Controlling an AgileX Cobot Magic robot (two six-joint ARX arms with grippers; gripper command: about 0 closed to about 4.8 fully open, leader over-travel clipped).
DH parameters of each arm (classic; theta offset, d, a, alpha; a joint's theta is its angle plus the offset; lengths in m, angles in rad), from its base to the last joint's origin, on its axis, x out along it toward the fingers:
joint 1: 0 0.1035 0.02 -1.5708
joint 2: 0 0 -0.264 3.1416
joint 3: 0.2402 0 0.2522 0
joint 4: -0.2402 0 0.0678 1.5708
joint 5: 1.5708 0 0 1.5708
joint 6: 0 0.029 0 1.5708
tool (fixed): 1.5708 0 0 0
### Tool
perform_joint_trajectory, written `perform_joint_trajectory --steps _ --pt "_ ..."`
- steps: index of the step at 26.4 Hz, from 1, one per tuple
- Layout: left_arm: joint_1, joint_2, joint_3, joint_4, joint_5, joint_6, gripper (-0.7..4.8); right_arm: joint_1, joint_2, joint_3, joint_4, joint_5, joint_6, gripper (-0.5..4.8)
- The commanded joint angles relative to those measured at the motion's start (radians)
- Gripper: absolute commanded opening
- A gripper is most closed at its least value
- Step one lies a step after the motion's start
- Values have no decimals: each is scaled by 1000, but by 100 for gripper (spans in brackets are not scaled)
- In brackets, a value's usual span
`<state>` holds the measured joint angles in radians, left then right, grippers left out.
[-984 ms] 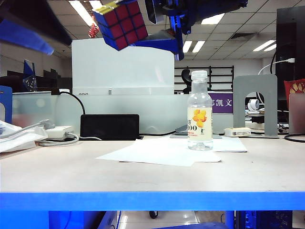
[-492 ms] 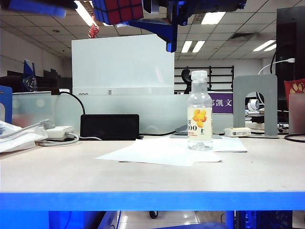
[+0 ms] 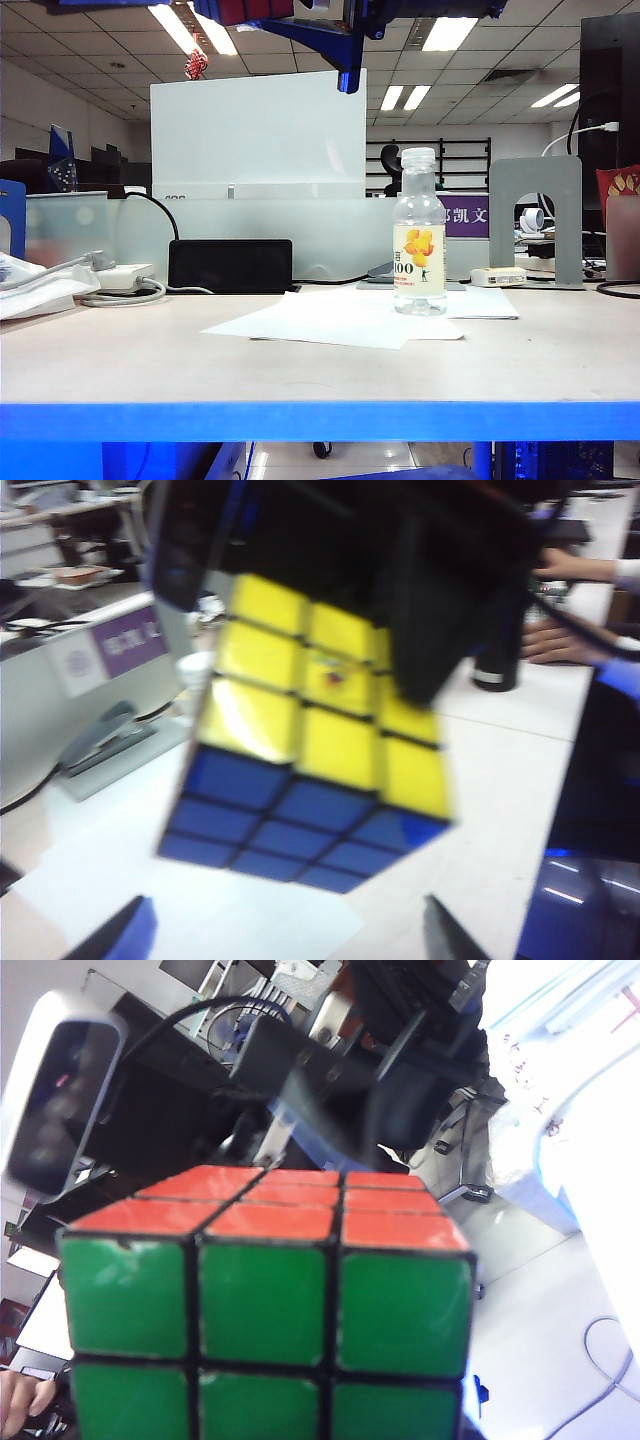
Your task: Rotate the Rubik's Cube so that the bottom side is facing up.
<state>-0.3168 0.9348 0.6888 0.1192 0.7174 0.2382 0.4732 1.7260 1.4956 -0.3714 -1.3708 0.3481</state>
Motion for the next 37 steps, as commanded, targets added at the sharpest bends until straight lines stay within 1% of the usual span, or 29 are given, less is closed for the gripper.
perform_joint_trajectory --steps 1,4,7,12,15,19,23,26,29,34,35,36,37 --pt "0 39 4 43 -6 -11 479 2 -10 5 40 -22 24 283" --pt "-7 56 5 73 -3 -9 479 2 -10 5 40 -21 27 283" --pt "-11 62 5 159 -4 -11 479 2 -10 5 39 -19 27 283" --pt "-19 110 6 187 3 -14 479 2 -10 5 40 -18 35 283" --pt "-23 142 7 245 3 -14 479 3 -10 5 41 -14 42 283" --pt "-23 170 8 285 5 -14 479 3 -10 5 40 -18 55 283" --pt "-24 239 8 355 9 -14 479 38 -9 5 45 -2 79 283" --pt "-37 250 8 418 1 -33 479 77 -6 5 63 30 79 283" --pt "-37 250 8 421 1 -34 479 75 -6 4 62 72 103 283" --pt "-37 248 8 422 -18 -29 479 73 -5 4 61 97 127 283" --pt "-36 248 8 421 -18 -29 479 72 -5 4 63 97 149 283" --pt "-36 248 8 421 -18 -29 476 72 -5 4 62 97 166 283" --pt "-36 248 8 422 -18 -28 420 72 -5 4 62 95 173 283"
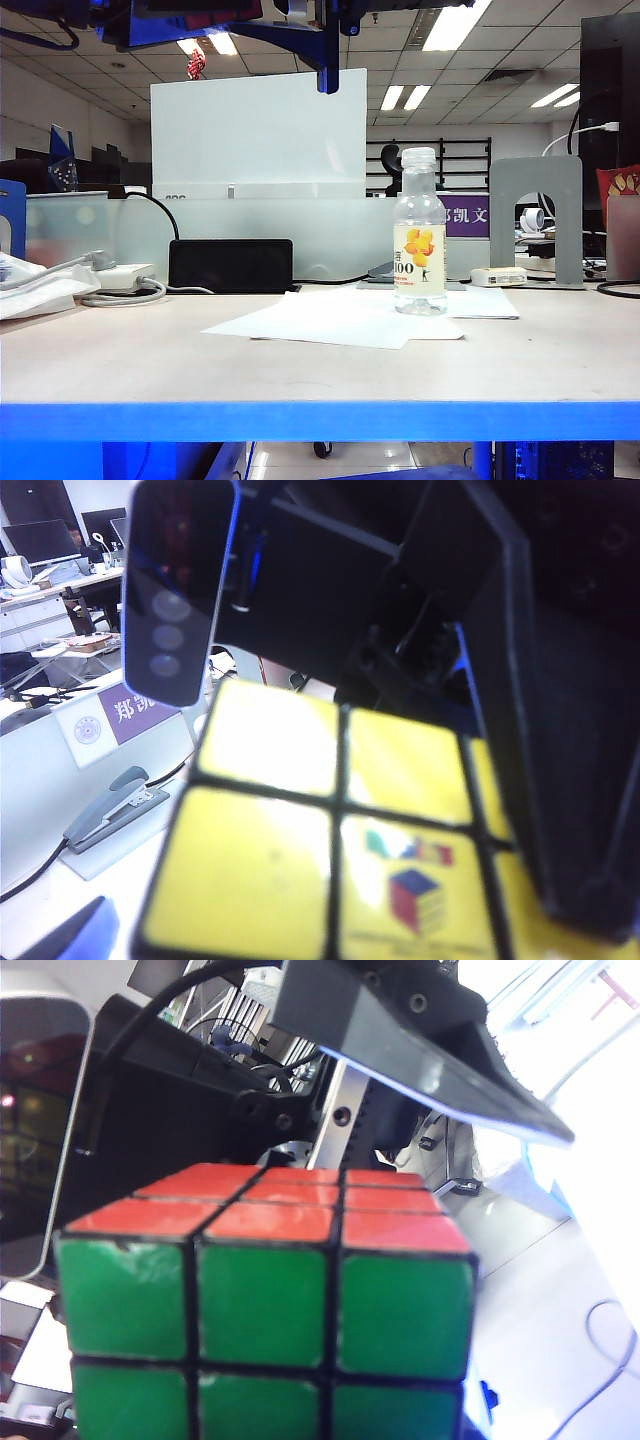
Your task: Rotate the Rubik's Cube so that the bottom side is facing up.
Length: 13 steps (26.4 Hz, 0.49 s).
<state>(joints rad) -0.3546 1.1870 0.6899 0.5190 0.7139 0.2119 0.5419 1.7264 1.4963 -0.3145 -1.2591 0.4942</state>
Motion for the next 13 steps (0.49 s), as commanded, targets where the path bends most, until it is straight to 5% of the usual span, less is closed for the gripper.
perform_joint_trajectory --steps 1,4,8,10,13 --pt "2 -4 7 22 -14 -2 362 3 -5 3 5 -15 27 283" --pt "2 -5 7 22 5 -3 193 3 -3 3 5 -14 27 283" --pt "2 -5 7 22 5 -3 172 3 -1 3 6 -14 17 284" --pt "2 -5 7 21 5 -3 109 3 -1 3 5 -7 -6 285" --pt "2 -5 7 21 4 -3 109 2 -1 3 5 38 -28 356"
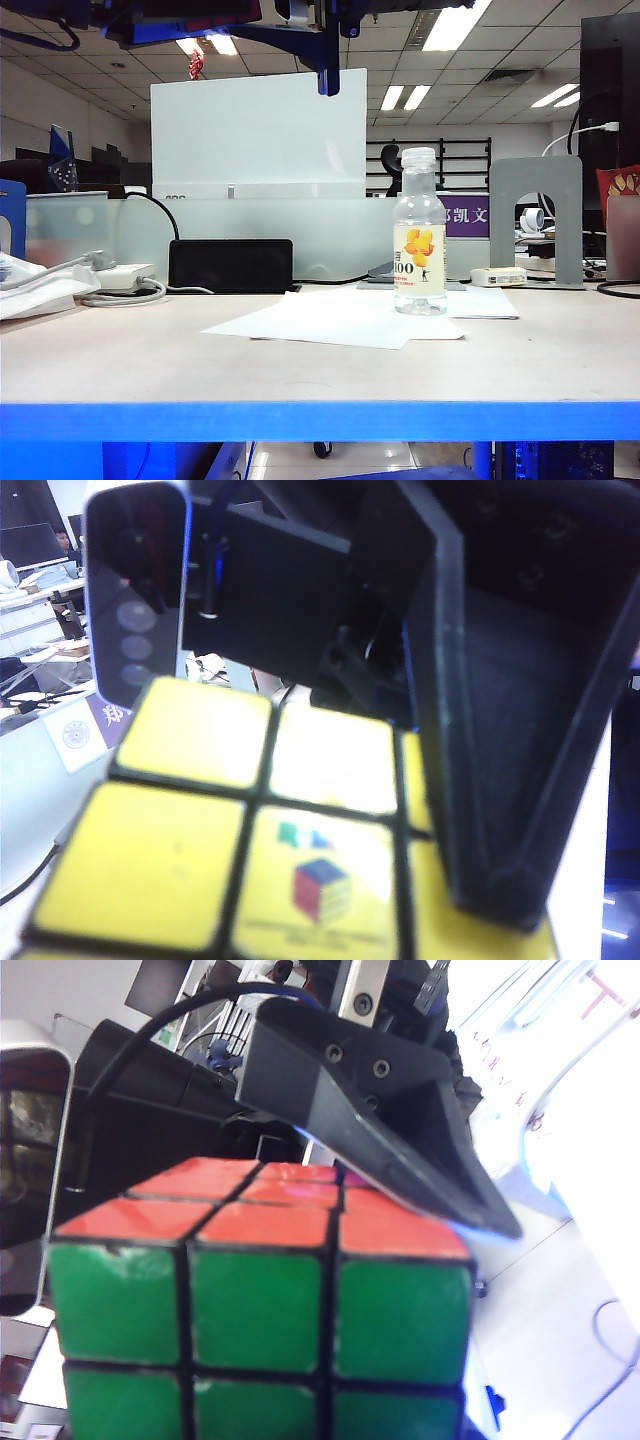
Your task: Rotate the Rubik's Cube so that the bottom side is facing up.
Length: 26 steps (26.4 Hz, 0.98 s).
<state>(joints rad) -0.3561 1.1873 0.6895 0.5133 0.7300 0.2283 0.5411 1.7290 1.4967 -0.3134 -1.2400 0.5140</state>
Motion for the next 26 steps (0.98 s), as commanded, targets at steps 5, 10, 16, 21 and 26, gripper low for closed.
perform_joint_trajectory --steps 5,10,16,21,26 --pt "4 -5 8 26 -38 -20 109 -6 -3 2 3 44 -66 424" --pt "18 -5 8 -54 -66 -34 108 -101 -4 2 -72 75 -114 424" --pt "18 -34 79 -324 -114 -51 108 -209 -22 2 -381 125 -373 417" --pt "18 -34 247 -606 -188 25 109 -203 -103 3 -322 143 -443 252" --pt "18 -34 333 -728 -216 -27 109 -203 -180 3 -253 278 -436 251"
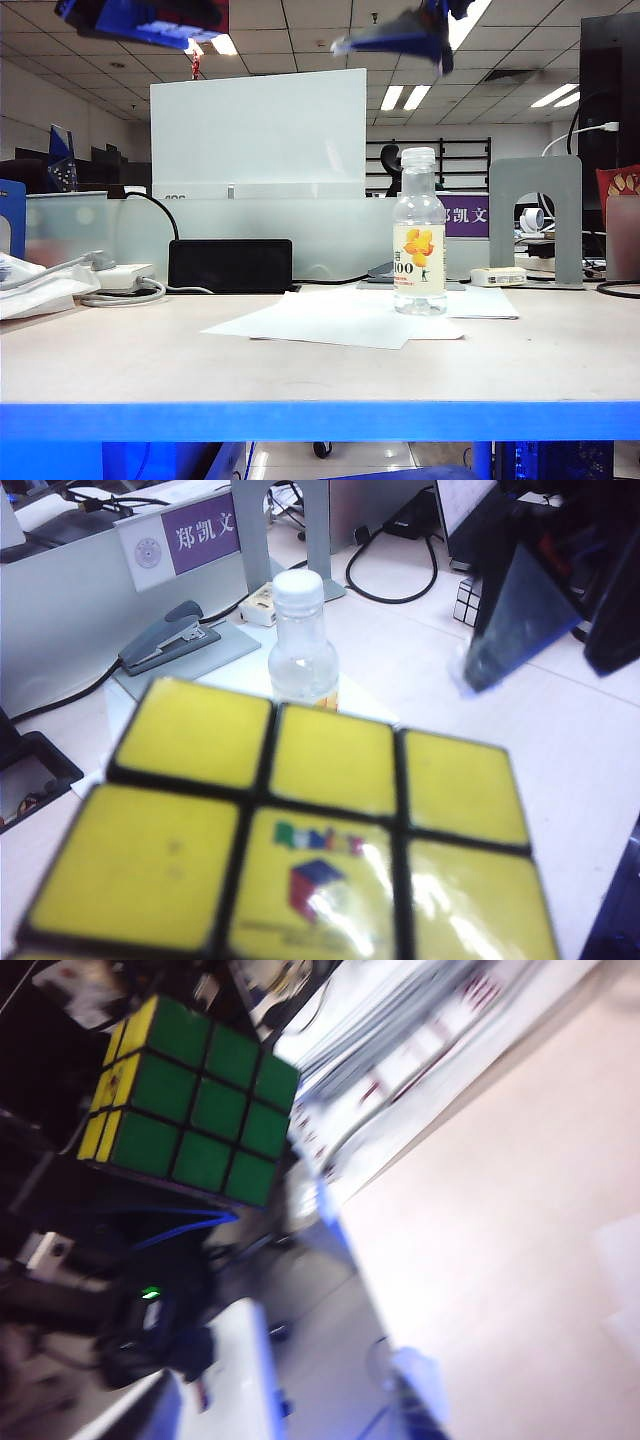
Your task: Rotate the Rubik's Cube so that the bottom side is facing up.
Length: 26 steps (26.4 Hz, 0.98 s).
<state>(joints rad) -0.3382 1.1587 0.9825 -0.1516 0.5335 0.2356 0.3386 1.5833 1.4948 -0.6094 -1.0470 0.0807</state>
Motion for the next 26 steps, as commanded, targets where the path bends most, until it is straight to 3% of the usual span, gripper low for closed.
perform_joint_trajectory --steps 1,4,12,19,26 --pt "0 -5 54 -92 -26 -34 109 -1 -47 5 47 116 -3 250" --pt "-1 -5 98 -186 -50 -34 109 -1 -90 5 53 190 -3 238" --pt "-1 -5 194 -374 -155 -35 108 -1 -153 5 50 220 -3 228" --pt "-2 32 310 -554 -223 -98 105 -1 -192 5 13 219 -2 228" --pt "-3 102 405 -650 -249 -192 52 -1 -228 4 -34 223 -3 228"
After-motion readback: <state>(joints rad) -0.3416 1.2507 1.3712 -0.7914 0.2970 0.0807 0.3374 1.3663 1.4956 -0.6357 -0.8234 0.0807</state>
